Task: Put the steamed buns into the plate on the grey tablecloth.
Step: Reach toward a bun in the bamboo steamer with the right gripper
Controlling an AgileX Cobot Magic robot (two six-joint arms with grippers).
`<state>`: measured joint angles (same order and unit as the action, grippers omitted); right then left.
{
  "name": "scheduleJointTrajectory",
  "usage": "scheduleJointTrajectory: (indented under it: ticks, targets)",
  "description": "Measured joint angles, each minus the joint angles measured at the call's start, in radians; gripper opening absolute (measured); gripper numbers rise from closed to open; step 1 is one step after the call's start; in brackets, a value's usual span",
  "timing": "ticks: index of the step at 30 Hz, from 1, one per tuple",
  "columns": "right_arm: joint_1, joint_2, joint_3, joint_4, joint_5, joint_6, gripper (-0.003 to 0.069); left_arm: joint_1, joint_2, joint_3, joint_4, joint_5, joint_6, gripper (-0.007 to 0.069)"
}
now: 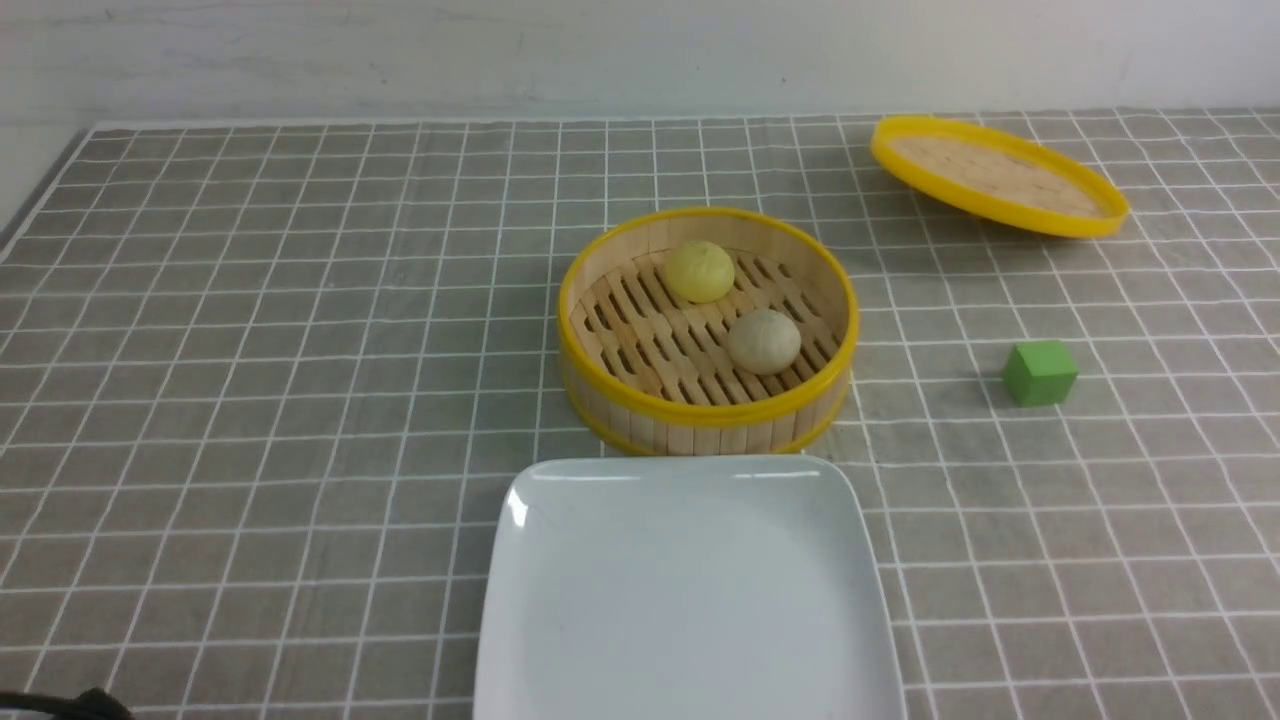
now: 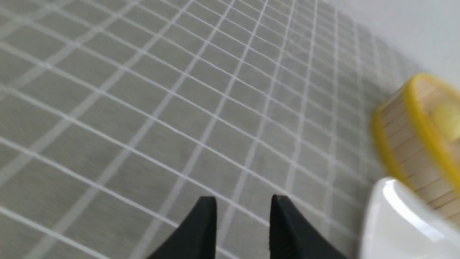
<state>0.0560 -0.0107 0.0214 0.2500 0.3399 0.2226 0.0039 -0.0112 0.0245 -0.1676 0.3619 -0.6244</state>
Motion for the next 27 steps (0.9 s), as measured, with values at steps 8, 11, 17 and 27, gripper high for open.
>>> scheduleJointTrajectory:
  ticks: [8, 11, 17, 27]
  targets:
    - [0.000, 0.000, 0.003, 0.314, -0.021, 0.181, 0.0239, 0.000, 0.000, 0.003, -0.280, -0.016, -0.301, 0.0241]
    - [0.000, 0.000, 0.003, 0.339, -0.026, 0.183, 0.0235, 0.000, 0.000, 0.003, -0.286, -0.036, -0.308, 0.0239]
    - [0.000, 0.027, -0.165, 0.252, -0.036, 0.090, 0.0128, 0.000, 0.000, -0.138, -0.284, -0.008, -0.074, 0.0142]
    - [0.007, 0.663, -0.662, -0.094, 0.435, -0.039, -0.0008, 0.000, 0.525, -0.623, -0.216, 0.574, 0.405, 0.0002]
